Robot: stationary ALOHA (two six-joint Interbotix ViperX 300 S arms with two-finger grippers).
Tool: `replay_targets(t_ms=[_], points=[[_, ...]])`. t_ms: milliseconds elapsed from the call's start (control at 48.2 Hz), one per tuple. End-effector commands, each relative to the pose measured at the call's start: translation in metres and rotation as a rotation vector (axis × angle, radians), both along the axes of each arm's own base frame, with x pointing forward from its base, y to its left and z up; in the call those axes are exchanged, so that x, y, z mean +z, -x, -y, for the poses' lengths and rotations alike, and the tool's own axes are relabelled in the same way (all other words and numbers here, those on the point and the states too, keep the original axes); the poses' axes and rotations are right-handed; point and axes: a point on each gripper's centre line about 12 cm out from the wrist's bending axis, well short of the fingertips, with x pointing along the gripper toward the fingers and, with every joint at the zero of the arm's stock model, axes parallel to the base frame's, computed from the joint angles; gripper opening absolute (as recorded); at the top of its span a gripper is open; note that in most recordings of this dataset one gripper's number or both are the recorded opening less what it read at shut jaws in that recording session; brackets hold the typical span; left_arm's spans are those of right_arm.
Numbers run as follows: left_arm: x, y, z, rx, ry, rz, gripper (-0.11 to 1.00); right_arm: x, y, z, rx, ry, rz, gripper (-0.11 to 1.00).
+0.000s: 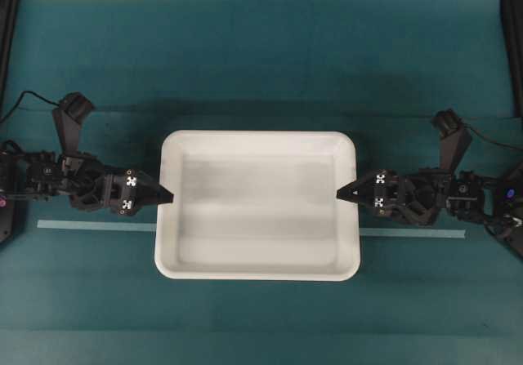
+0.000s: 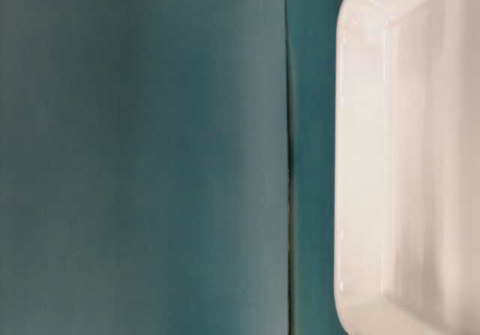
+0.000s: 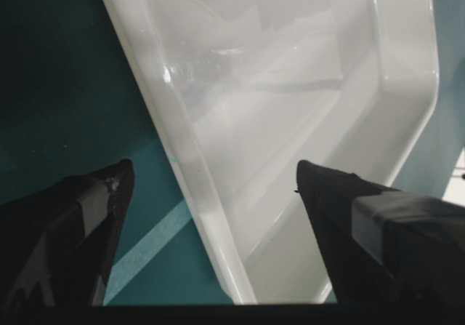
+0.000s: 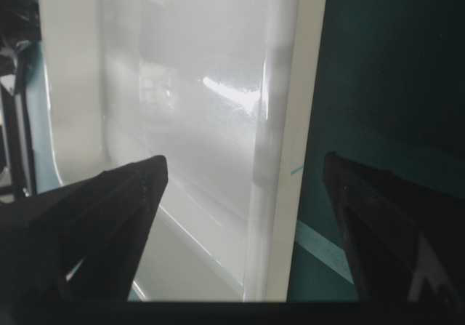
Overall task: Lift the white case with both hands.
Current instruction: 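Close both grippers on the left and right rims of the white tray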
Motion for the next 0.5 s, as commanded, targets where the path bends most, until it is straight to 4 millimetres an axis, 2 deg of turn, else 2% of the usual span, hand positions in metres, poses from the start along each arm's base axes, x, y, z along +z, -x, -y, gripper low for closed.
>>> replay_targets(t_ms=[0, 311, 477], points=[[-0.0021, -0.0045, -0.0004, -0.003, -0.004, -0.002, 0.96, -0.0044, -0.0030, -0.0011, 0.005, 0.002, -0.016, 0.91], [-0.0021, -0.0058, -0.0001, -0.004, -0.004, -0.003, 0.96, -0.0073, -0.0039, -0.0028, -0.001, -0.025, -0.048, 0.90], [-0.0033, -0.0057, 0.0006, -0.006, -0.003, -0.019, 0.91, -0.0082, -0.0040, -0.0036, -0.026, -0.076, -0.057, 0.82]])
